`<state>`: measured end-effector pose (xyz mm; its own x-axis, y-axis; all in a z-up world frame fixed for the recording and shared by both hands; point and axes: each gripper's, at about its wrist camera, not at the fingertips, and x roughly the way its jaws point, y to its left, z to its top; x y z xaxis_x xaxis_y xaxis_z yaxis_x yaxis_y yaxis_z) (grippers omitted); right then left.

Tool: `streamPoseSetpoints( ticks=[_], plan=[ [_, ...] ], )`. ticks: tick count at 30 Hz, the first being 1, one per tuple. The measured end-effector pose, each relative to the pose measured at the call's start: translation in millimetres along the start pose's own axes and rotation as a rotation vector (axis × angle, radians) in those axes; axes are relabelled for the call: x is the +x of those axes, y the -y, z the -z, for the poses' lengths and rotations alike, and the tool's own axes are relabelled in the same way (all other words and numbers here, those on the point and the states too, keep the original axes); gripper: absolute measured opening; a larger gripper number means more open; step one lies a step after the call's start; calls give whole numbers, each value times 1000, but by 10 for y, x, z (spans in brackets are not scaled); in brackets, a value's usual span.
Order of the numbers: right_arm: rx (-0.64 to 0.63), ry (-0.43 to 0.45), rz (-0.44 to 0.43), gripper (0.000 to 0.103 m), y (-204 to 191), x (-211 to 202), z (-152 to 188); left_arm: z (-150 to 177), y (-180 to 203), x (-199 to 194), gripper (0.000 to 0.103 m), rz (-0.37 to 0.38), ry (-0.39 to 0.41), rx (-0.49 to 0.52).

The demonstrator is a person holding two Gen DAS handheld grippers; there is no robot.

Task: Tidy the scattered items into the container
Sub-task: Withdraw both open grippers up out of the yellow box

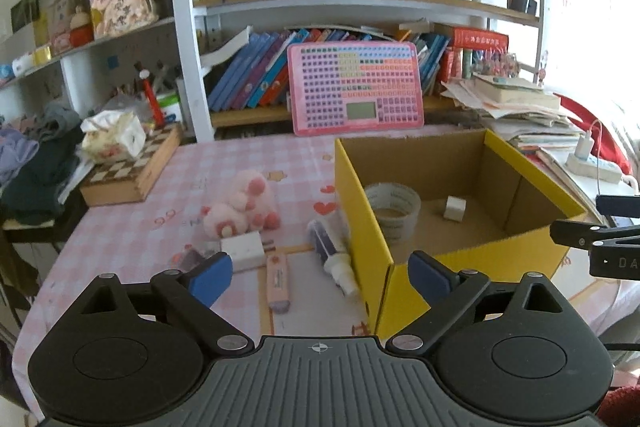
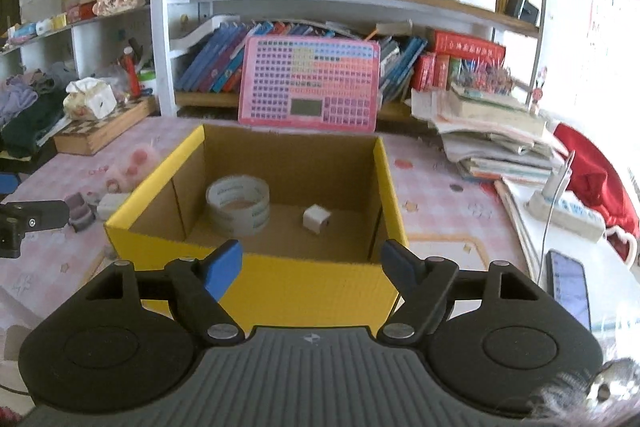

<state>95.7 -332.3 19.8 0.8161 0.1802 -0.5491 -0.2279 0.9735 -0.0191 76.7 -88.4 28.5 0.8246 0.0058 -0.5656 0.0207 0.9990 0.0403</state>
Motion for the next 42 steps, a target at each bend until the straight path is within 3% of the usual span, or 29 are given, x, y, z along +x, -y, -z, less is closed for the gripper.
streamPoseSetpoints(
  ticks=[19, 42],
  plan=[
    [22, -37, 63, 79, -290, -124, 147, 171, -208, -20, 97, 80, -54, 32],
    [98, -99, 177, 82, -1151, -276, 202, 247, -871, 43, 98, 258, -107, 143]
  ],
)
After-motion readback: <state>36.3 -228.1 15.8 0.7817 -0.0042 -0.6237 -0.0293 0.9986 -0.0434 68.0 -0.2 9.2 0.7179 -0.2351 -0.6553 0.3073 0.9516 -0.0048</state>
